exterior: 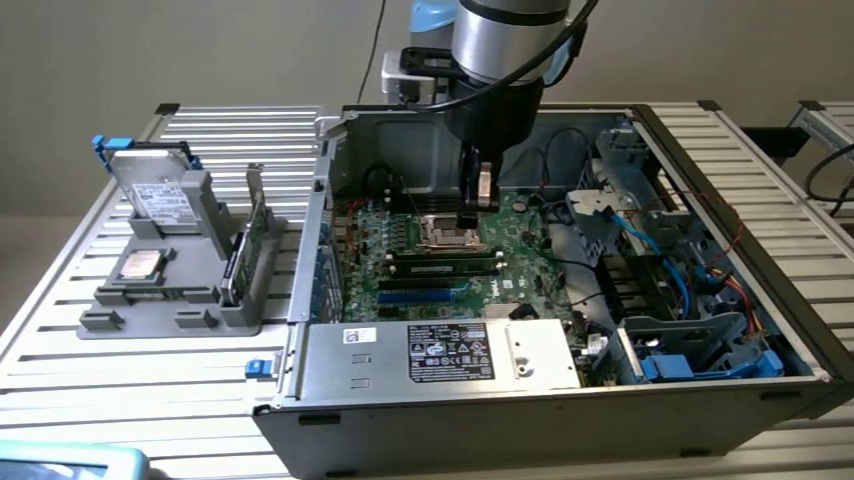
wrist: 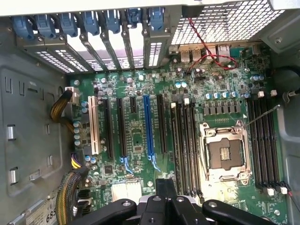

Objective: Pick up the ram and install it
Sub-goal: 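Press down the ram until it locks into place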

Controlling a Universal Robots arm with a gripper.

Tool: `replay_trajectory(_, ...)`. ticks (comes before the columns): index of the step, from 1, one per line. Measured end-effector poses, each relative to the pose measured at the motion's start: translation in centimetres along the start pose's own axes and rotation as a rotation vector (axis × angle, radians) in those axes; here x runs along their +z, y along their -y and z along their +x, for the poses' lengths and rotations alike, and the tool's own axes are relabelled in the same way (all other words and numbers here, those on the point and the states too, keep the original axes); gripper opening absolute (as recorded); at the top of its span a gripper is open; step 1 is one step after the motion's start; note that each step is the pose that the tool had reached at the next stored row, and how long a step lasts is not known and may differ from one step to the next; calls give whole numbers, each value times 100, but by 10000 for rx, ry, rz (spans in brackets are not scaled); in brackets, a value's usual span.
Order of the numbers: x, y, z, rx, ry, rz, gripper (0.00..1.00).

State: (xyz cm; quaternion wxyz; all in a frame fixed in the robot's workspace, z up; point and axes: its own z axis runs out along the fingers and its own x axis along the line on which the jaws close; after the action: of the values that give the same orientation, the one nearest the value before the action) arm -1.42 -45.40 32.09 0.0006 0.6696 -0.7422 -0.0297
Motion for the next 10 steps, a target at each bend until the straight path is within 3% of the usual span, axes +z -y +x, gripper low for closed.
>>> replay_trajectory(5,-34,-1,-1,422,19,16,11)
replay_trajectory(10,-184,-8,-7,953,43,37,11)
